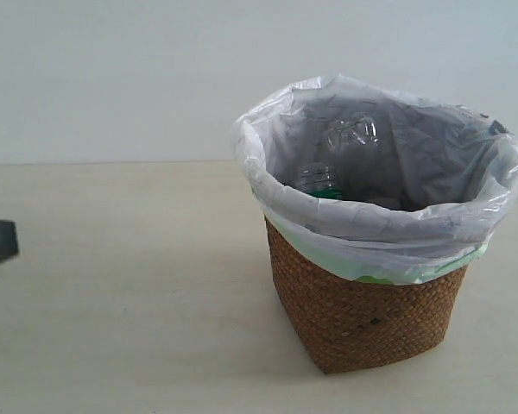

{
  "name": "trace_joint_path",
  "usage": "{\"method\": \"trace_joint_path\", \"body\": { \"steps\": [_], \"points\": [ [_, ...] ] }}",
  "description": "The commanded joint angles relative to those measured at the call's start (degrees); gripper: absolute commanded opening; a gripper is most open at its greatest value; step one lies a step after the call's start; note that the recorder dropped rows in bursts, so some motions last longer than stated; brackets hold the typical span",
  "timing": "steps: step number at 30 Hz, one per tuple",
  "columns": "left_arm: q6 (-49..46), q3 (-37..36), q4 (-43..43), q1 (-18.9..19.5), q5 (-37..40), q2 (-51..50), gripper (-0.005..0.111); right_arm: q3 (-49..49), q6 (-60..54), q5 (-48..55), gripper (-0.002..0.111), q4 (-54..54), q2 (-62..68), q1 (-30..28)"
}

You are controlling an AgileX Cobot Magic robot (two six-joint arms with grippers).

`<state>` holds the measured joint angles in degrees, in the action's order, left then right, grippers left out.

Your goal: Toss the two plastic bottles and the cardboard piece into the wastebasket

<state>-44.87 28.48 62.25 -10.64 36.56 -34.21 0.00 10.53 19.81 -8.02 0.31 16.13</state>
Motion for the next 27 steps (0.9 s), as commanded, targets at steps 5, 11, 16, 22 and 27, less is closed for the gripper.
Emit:
{"method": "trace_joint_path", "body": {
  "steps": [5,11,16,22,27],
  "points": [
    [-8.74,-12.72,9.93,0.21,-35.65,20.32,0.005,0.0,-0.41,-0.61,0.0,-0.07,-0.31,-0.21],
    [-8.74,-19.87,11.76,0.21,-45.53,32.51,0.005,0.0,-0.41,-0.61,0.0,-0.07,-0.31,-0.21],
    [-8.74,-21.85,8.19,0.08,-46.71,34.21,0.005,0.0,-0.41,-0.78,0.0,-0.06,-0.31,-0.21],
    [-8.74,-21.85,1.62,0.08,-47.41,31.53,0.005,0.0,-0.41,-0.91,0.0,-0.06,-0.31,-0.21],
    [-8.74,-23.39,-3.33,0.08,-47.07,29.67,0.005,0.0,-0.41,-0.91,0.0,-0.06,-0.31,-0.21]
  ]
}}
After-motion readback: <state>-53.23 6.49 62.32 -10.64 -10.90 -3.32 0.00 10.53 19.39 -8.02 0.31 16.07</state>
